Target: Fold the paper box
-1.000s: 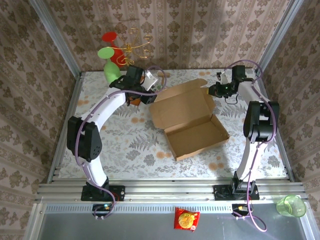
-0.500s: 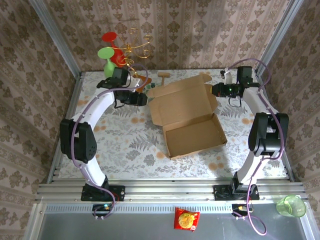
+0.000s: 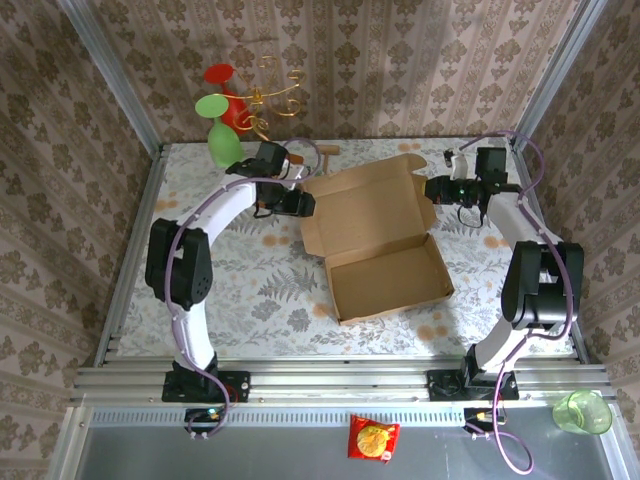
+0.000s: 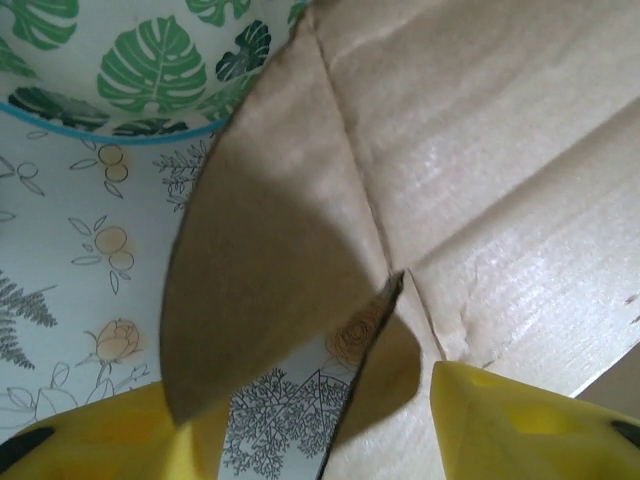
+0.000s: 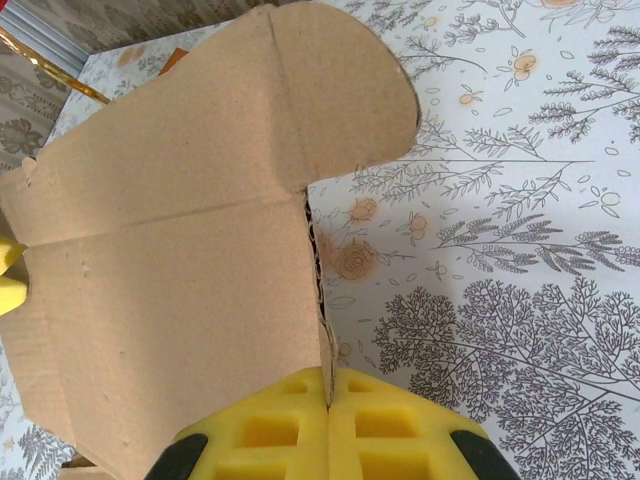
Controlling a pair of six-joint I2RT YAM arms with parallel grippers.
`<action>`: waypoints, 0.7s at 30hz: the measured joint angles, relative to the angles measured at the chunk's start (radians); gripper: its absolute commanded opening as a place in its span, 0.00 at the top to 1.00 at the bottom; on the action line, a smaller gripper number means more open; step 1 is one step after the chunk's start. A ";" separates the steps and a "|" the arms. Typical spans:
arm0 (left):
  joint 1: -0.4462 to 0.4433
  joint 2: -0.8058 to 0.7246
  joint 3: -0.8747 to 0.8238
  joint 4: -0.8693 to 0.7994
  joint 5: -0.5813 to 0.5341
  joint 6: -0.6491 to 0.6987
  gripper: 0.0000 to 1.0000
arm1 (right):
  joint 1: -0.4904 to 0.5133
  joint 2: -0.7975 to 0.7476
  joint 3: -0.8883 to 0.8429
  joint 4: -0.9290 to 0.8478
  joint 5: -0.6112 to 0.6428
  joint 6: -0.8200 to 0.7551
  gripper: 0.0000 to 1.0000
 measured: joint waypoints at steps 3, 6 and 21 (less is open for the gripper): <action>-0.007 0.005 0.006 0.007 0.002 -0.023 0.73 | 0.000 -0.009 -0.024 0.037 0.003 0.014 1.00; -0.026 0.005 0.007 0.026 -0.006 -0.057 0.99 | 0.004 -0.016 -0.055 0.080 0.021 0.037 1.00; -0.103 -0.024 0.055 0.129 -0.338 -0.218 1.00 | 0.143 -0.113 -0.293 0.562 0.314 0.301 1.00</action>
